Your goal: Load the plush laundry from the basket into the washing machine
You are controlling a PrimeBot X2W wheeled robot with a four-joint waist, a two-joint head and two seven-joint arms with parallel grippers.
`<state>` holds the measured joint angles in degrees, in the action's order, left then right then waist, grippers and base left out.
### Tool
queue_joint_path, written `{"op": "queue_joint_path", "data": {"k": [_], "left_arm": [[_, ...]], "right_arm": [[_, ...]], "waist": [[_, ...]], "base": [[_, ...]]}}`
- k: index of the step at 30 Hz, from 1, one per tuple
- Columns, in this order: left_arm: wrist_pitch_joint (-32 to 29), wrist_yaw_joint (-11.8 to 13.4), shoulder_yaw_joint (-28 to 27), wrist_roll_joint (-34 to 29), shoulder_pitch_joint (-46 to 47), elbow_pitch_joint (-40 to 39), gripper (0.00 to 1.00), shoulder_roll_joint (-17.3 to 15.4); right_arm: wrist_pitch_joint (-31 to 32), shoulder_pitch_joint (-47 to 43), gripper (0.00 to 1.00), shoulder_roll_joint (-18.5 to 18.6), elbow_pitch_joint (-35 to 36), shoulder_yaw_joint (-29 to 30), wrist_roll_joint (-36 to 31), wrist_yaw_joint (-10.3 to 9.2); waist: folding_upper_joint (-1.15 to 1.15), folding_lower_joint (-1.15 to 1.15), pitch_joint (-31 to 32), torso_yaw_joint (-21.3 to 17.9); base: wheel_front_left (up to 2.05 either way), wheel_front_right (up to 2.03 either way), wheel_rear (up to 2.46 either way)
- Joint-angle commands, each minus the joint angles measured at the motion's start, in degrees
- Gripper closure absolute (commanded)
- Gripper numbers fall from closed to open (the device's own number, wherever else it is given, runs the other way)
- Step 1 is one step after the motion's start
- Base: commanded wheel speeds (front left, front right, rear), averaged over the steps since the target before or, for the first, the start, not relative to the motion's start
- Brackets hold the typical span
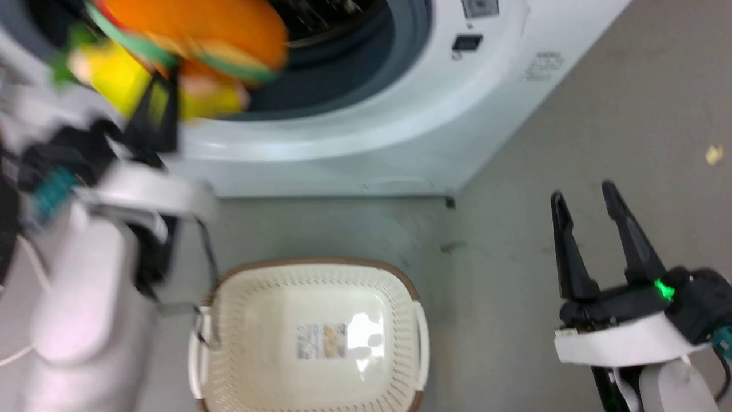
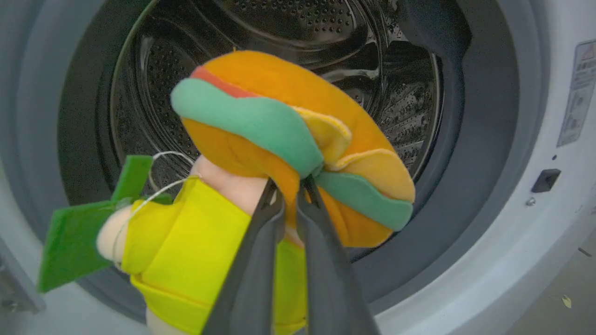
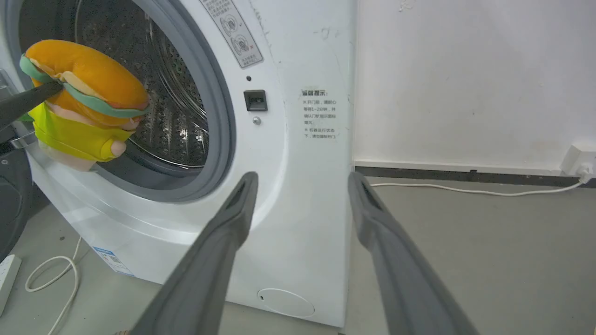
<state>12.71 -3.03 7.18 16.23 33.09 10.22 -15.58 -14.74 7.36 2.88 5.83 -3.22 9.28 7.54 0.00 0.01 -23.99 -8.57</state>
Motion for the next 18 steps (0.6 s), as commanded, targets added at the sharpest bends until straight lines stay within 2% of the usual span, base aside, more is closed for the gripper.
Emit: {"op": "queue_joint_path", "data": {"k": [1,3,5,6,7,8,9,10,15,18], "left_arm": [[-0.42,-0.62,-0.66,-0.83,4.53,1.81,1.0,-2.01],[-0.8,-0.89,-0.67,-1.2,6.8,2.88,1.0,-2.94],[-2.94,-1.72,0.21,-2.59,13.66,6.0,1.0,-5.34],[-2.94,-1.72,0.21,-2.59,13.66,6.0,1.0,-5.34],[-4.8,-2.38,1.23,-3.57,18.67,8.5,1.0,-6.97],[-4.8,-2.38,1.23,-3.57,18.67,8.5,1.0,-6.97],[-7.08,-2.92,2.26,-4.56,23.81,11.38,1.0,-8.69],[-7.08,-2.92,2.26,-4.56,23.81,11.38,1.0,-8.69],[-12.19,-3.91,5.1,-6.46,35.89,20.25,1.0,-12.86],[-14.55,-4.19,7.12,-7.03,40.92,25.5,1.0,-14.05]], "right_arm": [[-0.26,2.07,0.0,-0.01,0.43,-0.74,1.17,-0.05],[-0.26,2.7,0.0,-0.01,0.54,-1.0,1.76,-0.05],[-0.26,4.11,0.0,-0.01,0.93,-1.24,3.48,-0.05],[-0.26,4.11,0.0,-0.01,0.93,-1.24,3.48,-0.05],[-0.26,4.84,0.0,-0.01,0.92,-1.39,4.48,-0.05],[-0.26,4.84,0.0,-0.01,0.92,-1.39,4.48,-0.05],[-0.26,5.56,0.0,-0.01,0.82,-1.7,5.33,-0.05],[-0.26,5.56,0.0,-0.01,0.82,-1.7,5.33,-0.05],[-0.26,7.09,0.0,-0.01,0.9,-2.59,7.27,-0.05],[-0.26,7.5,0.0,-0.01,0.81,-2.74,8.01,-0.05]], "waist": [[0.0,-0.01,-6.38,-5.46],[0.0,-0.01,-7.43,-6.33],[0.0,-0.01,-10.5,-8.44],[0.0,-0.01,-10.5,-8.44],[0.0,-0.01,-12.31,-9.7],[0.0,-0.01,-12.31,-9.7],[0.0,-0.01,-14.02,-10.86],[0.0,-0.01,-14.02,-10.86],[0.0,-0.01,-17.03,-13.34],[0.0,-0.01,-18.12,-13.94]], "base": [[0.0,0.0,0.0],[0.0,0.0,0.0],[0.0,0.0,0.0],[0.0,0.0,0.0],[0.0,0.0,0.0],[0.0,0.0,0.0],[0.0,0.0,0.0],[0.0,0.0,0.0],[0.0,0.0,0.0],[0.0,0.0,0.0]]}}
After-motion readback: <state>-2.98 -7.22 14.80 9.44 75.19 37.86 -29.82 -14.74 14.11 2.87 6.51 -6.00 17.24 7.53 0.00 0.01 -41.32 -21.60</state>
